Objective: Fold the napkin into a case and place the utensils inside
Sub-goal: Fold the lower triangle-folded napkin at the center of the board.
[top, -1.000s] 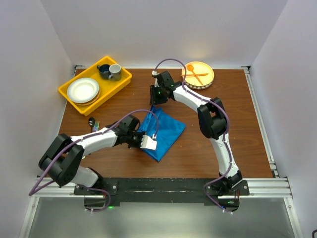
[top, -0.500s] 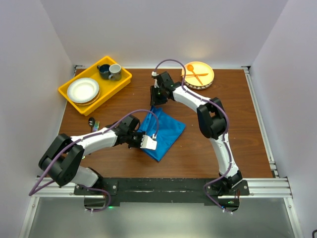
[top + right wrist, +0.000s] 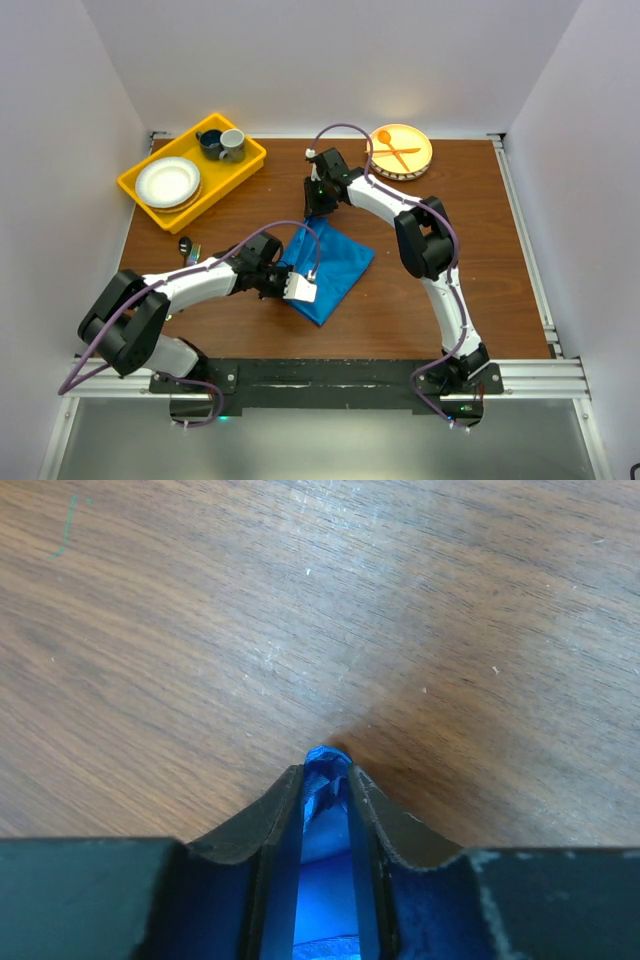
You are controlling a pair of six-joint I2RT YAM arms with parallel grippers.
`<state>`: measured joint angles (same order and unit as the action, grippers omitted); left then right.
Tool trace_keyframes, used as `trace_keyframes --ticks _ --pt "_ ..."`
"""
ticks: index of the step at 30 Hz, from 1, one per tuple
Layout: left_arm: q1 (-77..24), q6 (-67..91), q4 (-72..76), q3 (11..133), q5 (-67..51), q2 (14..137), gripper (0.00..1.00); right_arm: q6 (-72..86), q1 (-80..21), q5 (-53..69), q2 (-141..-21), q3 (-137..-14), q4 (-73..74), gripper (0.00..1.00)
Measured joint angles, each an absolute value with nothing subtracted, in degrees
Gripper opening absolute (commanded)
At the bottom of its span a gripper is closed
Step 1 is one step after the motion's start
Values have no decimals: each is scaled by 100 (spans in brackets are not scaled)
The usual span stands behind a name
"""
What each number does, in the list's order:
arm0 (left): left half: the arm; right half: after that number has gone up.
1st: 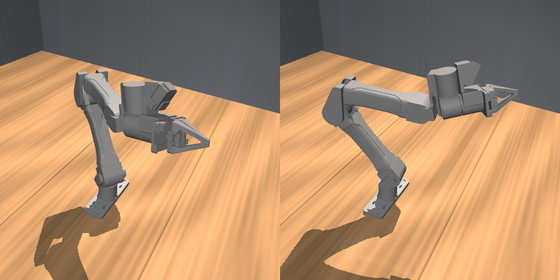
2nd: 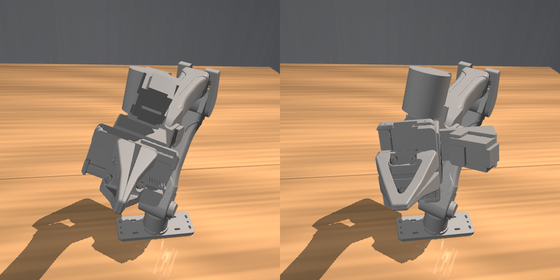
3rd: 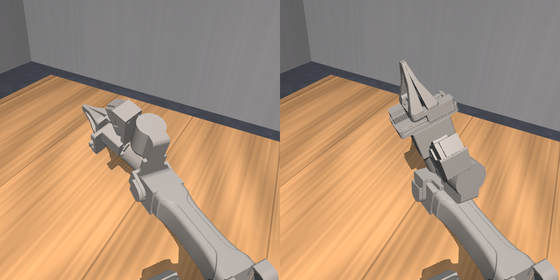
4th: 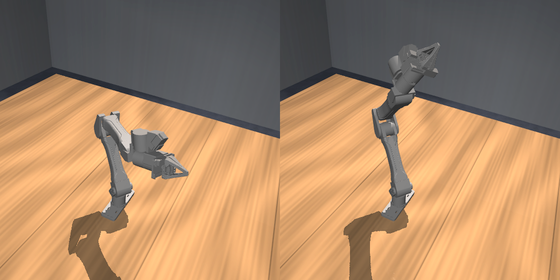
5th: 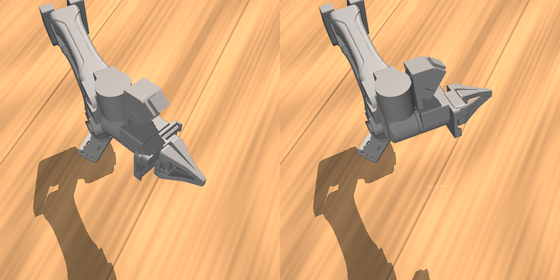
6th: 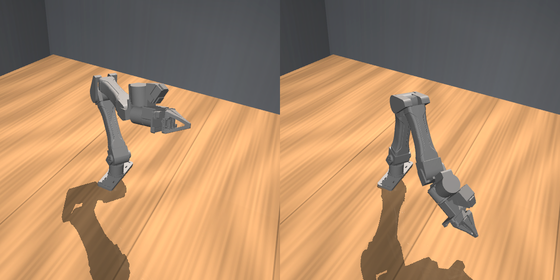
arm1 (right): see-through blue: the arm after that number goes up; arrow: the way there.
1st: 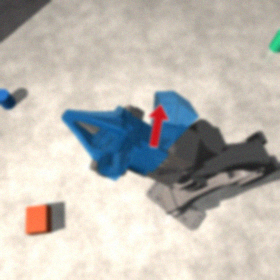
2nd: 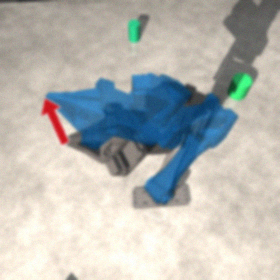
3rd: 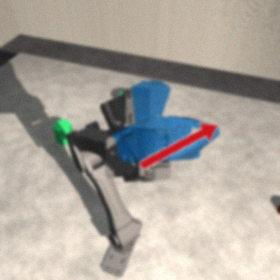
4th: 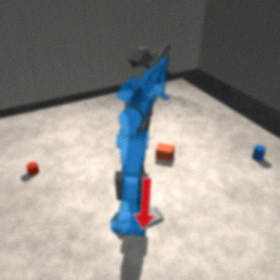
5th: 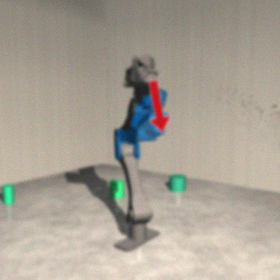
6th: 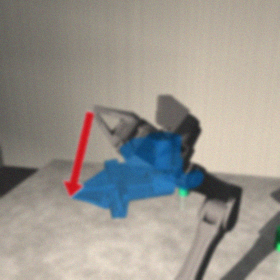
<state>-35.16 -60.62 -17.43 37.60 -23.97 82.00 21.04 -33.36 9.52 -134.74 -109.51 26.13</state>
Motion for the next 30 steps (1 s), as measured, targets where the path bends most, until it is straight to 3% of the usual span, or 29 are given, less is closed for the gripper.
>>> trace_keyframes --ticks 6,17,19,20,23,26,30 --pt "-3516 -6062 -1743 3760 -2397 8202 0 2121 -3336 954 -13474 -10954 2620 0" --pt "-3516 -6064 -1741 3758 -2399 8204 0 2163 -3336 998 -13419 -10916 2630 0" --pt "-3516 -6064 -1741 3758 -2399 8204 0 2161 -3336 998 -13358 -10903 2648 16" --pt "-3516 -6064 -1741 3758 -2399 8204 0 2161 -3336 1000 -13338 -10906 2659 30" --pt "-3516 -6064 -1741 3758 -2399 8204 0 2165 -3336 993 -13323 -10934 2687 44" --pt "-3516 -6064 -1741 3758 -2401 8204 0 2185 -3336 982 -13323 -10934 2679 50" --pt "-3516 -6062 -1741 3758 -2401 8204 0 2211 -3336 952 -13323 -10965 2652 50"
